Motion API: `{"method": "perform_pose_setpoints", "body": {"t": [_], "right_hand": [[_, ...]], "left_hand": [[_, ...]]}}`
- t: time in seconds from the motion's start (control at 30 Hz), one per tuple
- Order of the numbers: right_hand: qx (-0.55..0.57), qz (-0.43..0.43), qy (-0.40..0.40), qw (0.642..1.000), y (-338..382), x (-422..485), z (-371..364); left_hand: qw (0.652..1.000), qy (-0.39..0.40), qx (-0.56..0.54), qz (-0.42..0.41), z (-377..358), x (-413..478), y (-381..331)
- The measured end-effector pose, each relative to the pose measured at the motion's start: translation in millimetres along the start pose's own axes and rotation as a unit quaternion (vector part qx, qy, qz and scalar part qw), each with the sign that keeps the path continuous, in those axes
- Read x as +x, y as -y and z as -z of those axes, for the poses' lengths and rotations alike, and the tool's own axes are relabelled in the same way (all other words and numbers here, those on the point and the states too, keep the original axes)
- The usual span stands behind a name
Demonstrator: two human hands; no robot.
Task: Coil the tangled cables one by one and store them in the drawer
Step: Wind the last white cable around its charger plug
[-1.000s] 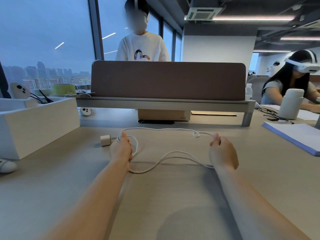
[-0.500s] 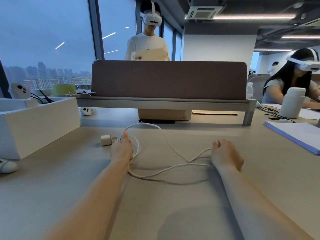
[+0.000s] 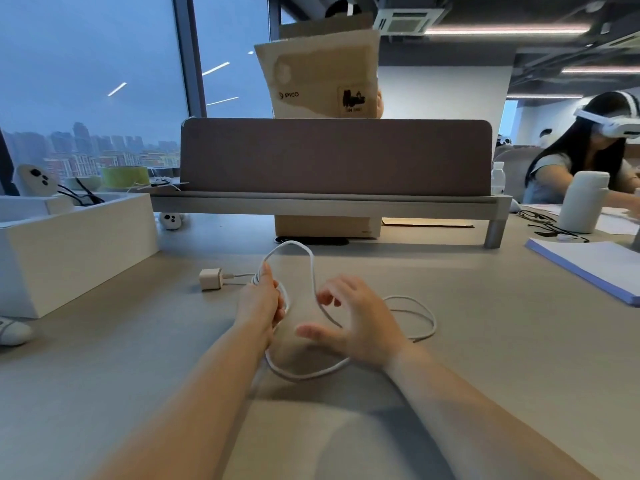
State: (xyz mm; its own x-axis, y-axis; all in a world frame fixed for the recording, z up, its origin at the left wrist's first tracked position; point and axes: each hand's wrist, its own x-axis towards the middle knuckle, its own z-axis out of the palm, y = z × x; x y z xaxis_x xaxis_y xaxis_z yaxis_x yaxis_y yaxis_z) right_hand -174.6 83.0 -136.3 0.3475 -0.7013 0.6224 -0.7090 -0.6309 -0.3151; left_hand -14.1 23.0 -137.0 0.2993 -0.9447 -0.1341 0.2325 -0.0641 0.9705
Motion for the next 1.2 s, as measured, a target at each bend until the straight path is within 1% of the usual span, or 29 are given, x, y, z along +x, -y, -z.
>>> {"method": "perform_pose_setpoints", "body": {"t": [0.07, 0.13, 0.17, 0.23, 0.37, 0.47, 0.6, 0.67, 0.77, 0.9, 1.03, 1.13, 1.2], "right_hand": [[-0.018, -0.008, 0.082, 0.996, 4, 0, -4], [-0.045, -0.025, 0.172, 0.984, 4, -1, -10], [-0.05, -0.032, 0.198, 0.978, 3, -1, -13], [-0.054, -0.036, 0.215, 0.974, 0, -2, -15], [-0.061, -0.037, 0.205, 0.976, -1, -1, -18], [-0.05, -0.071, 0.199, 0.976, -2, 1, -20], [-0.035, -0.084, 0.219, 0.972, -3, 4, -20], [-0.046, -0.089, 0.219, 0.971, -1, 3, -20], [-0.05, -0.109, 0.188, 0.975, -3, 3, -18], [-0.058, -0.229, 0.155, 0.959, -17, 2, -3], [-0.114, -0.318, 0.111, 0.935, -32, 0, 8], [-0.149, -0.338, 0.111, 0.923, -40, -1, 7], [-0.147, -0.322, 0.079, 0.932, -41, -1, 6]], "left_hand": [[1.0, 0.01, -0.006, 0.013, -1, 0, -1], [0.999, 0.03, -0.008, 0.035, -5, -2, -1], [0.998, 0.037, -0.007, 0.048, -6, -3, -1], [0.996, 0.056, -0.008, 0.067, -9, -5, -1], [0.99, 0.095, -0.034, 0.101, -12, -7, 1], [0.984, 0.11, -0.084, 0.113, -13, -9, 2], [0.981, 0.119, -0.102, 0.117, -13, -12, 1], [0.983, 0.119, -0.093, 0.105, -13, -12, 2], [0.988, 0.103, -0.078, 0.089, -13, -11, 3], [0.994, 0.081, -0.042, 0.06, -9, -11, 1], [0.994, 0.104, 0.012, 0.013, -9, -16, 2], [0.992, 0.113, 0.063, 0.0, -12, -20, 2], [0.99, 0.115, 0.083, -0.01, -13, -21, 3]]}}
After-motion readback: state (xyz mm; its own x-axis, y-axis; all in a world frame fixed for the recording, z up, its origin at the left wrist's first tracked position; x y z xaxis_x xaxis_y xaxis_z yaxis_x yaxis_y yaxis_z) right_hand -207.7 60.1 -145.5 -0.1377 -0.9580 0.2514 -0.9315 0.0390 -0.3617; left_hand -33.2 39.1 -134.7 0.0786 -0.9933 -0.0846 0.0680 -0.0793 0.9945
